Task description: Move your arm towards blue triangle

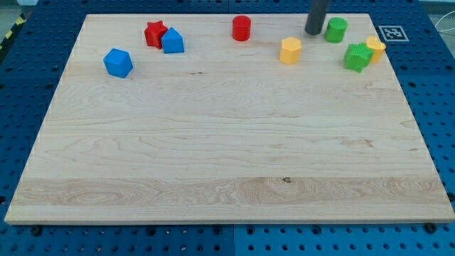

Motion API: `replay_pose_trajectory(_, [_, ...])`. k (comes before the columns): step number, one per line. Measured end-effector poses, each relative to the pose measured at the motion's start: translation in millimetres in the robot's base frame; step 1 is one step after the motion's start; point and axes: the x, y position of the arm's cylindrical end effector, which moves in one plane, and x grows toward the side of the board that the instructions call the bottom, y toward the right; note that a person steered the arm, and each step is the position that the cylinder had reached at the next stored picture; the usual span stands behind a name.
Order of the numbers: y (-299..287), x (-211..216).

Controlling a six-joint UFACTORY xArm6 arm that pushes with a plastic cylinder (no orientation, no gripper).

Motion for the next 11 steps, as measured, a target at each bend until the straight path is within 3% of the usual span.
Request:
replay_pose_trajectory(1, [-39, 11])
replay_pose_trajectory(4, [-58, 41])
replay_pose_trajectory(5, [-111, 51])
replay_pose_trajectory(6, [-118, 54])
replay_pose_trajectory(7, [-127, 40])
replay_pose_trajectory(9, [-216, 37])
replay_pose_trajectory(11, [-227, 2])
